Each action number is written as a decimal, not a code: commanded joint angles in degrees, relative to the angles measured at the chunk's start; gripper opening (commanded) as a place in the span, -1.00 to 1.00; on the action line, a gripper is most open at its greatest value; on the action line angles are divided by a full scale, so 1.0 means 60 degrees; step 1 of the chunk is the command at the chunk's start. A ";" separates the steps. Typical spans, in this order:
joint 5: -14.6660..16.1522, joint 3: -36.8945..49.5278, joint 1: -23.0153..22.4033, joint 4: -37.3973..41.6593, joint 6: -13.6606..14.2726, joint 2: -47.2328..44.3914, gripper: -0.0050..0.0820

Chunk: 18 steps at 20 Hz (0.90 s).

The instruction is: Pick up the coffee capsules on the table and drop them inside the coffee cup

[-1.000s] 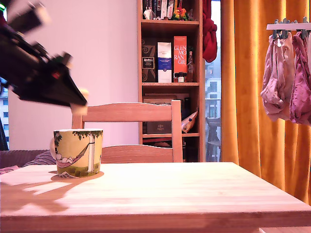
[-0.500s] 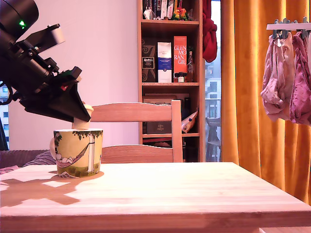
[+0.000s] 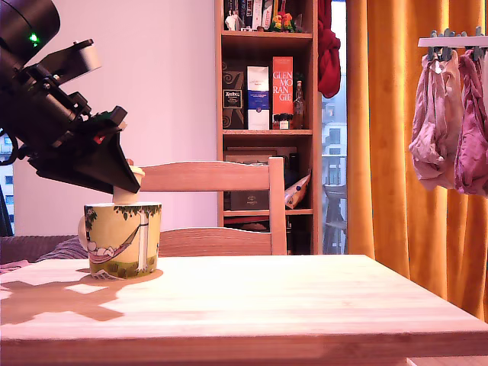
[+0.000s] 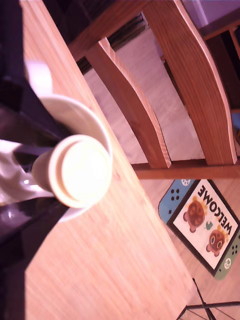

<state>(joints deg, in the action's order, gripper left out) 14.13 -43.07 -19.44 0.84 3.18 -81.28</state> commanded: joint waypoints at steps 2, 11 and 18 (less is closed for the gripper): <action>-0.0157 -0.0055 0.0033 0.0073 -0.0018 -0.0131 -0.46; -0.0168 -0.0058 0.0033 0.0000 0.0036 -0.0131 0.43; 0.0066 -0.0073 0.0033 -0.0270 0.0036 -0.0051 0.36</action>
<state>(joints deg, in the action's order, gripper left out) 14.13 -43.09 -19.38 -0.54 3.22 -81.28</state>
